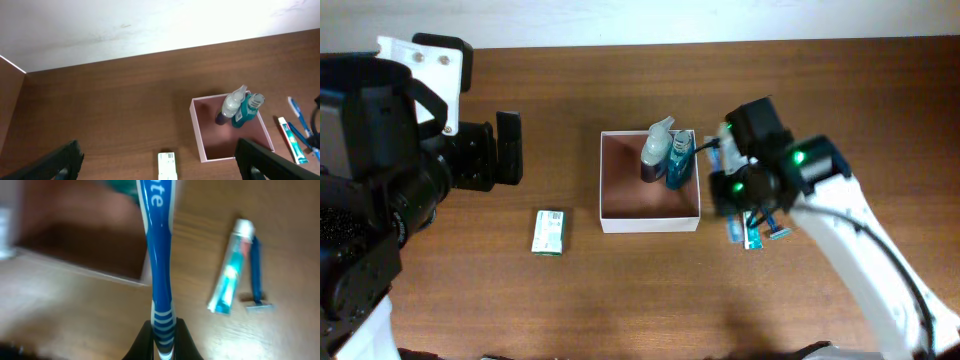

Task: Pack container
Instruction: 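Carry the toothbrush into the box and release it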

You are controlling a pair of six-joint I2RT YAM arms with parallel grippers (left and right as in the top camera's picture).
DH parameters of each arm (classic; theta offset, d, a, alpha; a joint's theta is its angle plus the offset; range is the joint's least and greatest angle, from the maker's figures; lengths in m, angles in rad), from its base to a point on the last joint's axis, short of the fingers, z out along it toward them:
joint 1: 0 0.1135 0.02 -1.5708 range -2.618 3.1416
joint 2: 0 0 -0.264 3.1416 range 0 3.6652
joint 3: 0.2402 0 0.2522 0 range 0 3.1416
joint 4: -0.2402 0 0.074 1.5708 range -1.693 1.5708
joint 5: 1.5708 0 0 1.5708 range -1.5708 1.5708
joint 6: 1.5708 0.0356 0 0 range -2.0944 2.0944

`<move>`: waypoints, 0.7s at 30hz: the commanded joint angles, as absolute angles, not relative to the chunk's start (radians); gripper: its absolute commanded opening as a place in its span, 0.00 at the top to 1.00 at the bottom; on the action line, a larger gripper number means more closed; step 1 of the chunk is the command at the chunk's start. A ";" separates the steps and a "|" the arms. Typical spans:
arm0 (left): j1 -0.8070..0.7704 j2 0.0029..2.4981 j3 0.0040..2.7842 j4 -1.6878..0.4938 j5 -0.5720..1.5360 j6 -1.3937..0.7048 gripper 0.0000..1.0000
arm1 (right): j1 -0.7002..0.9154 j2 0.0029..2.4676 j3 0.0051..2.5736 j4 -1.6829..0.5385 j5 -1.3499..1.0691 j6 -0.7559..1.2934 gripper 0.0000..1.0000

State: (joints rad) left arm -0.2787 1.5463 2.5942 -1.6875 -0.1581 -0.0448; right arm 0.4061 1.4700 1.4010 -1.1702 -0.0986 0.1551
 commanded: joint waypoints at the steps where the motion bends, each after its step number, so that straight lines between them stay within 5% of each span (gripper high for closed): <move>1: -0.274 1.536 2.593 -1.687 -0.165 -0.029 0.00 | 0.521 1.441 1.411 -1.138 -0.123 -0.056 0.96; 7: -0.274 1.536 2.593 -1.687 -0.166 -0.029 0.01 | 0.673 1.485 1.410 -1.038 -0.123 -0.442 0.96; 21: -0.274 1.536 2.593 -1.687 -0.165 -0.029 0.01 | 0.603 1.721 1.410 -0.830 -0.086 -0.625 0.96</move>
State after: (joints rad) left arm -0.2787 1.5463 2.5942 -1.6871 -0.1581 -0.0448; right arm 0.6415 1.6691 1.4021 -0.8303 -0.0971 -0.5819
